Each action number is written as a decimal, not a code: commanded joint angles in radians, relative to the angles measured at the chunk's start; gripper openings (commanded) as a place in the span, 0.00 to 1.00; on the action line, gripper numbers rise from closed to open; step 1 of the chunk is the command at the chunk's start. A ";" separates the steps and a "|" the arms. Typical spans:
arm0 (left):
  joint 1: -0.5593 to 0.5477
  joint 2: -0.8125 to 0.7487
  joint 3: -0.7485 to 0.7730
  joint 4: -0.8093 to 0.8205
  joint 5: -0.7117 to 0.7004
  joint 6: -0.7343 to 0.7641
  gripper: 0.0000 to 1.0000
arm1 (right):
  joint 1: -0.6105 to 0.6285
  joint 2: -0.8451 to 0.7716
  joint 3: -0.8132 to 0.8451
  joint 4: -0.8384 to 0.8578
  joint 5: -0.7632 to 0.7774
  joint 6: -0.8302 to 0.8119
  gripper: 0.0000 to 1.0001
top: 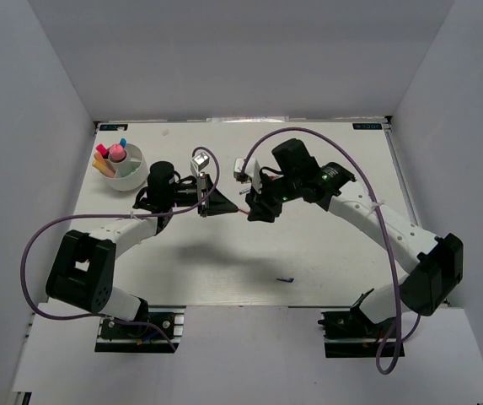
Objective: Sort the stationery into containers
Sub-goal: Pass the stationery from the right arm to the left, then pass the stationery from the left arm to the right
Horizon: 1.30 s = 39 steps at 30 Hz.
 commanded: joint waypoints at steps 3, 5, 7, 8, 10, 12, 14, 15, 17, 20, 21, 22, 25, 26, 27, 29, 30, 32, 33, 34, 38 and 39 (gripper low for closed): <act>0.004 0.007 -0.004 0.070 -0.004 -0.077 0.00 | 0.001 0.033 0.049 0.033 -0.055 0.010 0.43; 0.004 0.009 -0.004 0.087 -0.005 -0.086 0.00 | 0.000 0.036 0.049 0.037 -0.059 0.013 0.40; 0.004 0.011 -0.004 0.085 -0.007 -0.094 0.00 | 0.000 0.036 0.047 0.046 -0.061 0.022 0.37; 0.004 0.014 -0.006 0.087 -0.008 -0.097 0.00 | 0.000 0.036 0.047 0.051 -0.059 0.025 0.35; 0.004 0.014 -0.009 0.088 -0.010 -0.100 0.00 | 0.001 0.041 0.050 0.056 -0.061 0.031 0.33; 0.004 0.017 -0.010 0.088 -0.010 -0.106 0.00 | 0.000 0.045 0.055 0.063 -0.059 0.034 0.30; 0.004 0.017 -0.014 0.084 -0.011 -0.106 0.00 | 0.000 0.050 0.061 0.063 -0.064 0.034 0.26; 0.004 0.015 -0.014 0.084 -0.013 -0.106 0.00 | 0.000 0.056 0.067 0.063 -0.067 0.034 0.25; 0.004 0.015 -0.012 0.084 -0.016 -0.109 0.00 | 0.000 0.061 0.073 0.056 -0.067 0.034 0.23; 0.004 0.018 -0.012 0.082 -0.016 -0.109 0.00 | 0.000 0.065 0.075 0.054 -0.070 0.033 0.23; 0.004 0.017 -0.012 0.082 -0.016 -0.111 0.00 | 0.001 0.067 0.075 0.053 -0.068 0.033 0.22; 0.004 0.017 -0.011 0.082 -0.016 -0.111 0.00 | 0.000 0.070 0.078 0.053 -0.070 0.031 0.22; 0.004 0.017 -0.010 0.076 -0.017 -0.111 0.00 | 0.003 0.072 0.081 0.053 -0.071 0.029 0.23; 0.004 0.018 -0.011 0.076 -0.017 -0.111 0.00 | 0.004 0.075 0.081 0.051 -0.071 0.029 0.24; 0.004 0.020 -0.009 0.076 -0.019 -0.112 0.00 | 0.003 0.078 0.084 0.051 -0.073 0.028 0.25; 0.004 0.020 -0.009 0.076 -0.019 -0.111 0.00 | 0.000 0.082 0.088 0.050 -0.070 0.025 0.29; 0.004 0.021 -0.009 0.075 -0.017 -0.111 0.00 | 0.006 0.084 0.088 0.050 -0.067 0.025 0.31; 0.004 0.024 -0.007 0.070 -0.020 -0.111 0.00 | 0.007 0.088 0.092 0.051 -0.055 0.023 0.35; 0.004 0.026 -0.006 0.069 -0.020 -0.111 0.00 | 0.006 0.088 0.092 0.054 -0.052 0.025 0.35; 0.004 0.026 -0.006 0.069 -0.020 -0.112 0.00 | 0.004 0.090 0.095 0.056 -0.045 0.023 0.36; 0.004 0.029 -0.004 0.069 -0.020 -0.117 0.00 | 0.009 0.090 0.092 0.059 -0.030 0.017 0.30; 0.004 0.032 -0.004 0.070 -0.020 -0.118 0.00 | 0.009 0.090 0.088 0.059 -0.030 0.013 0.28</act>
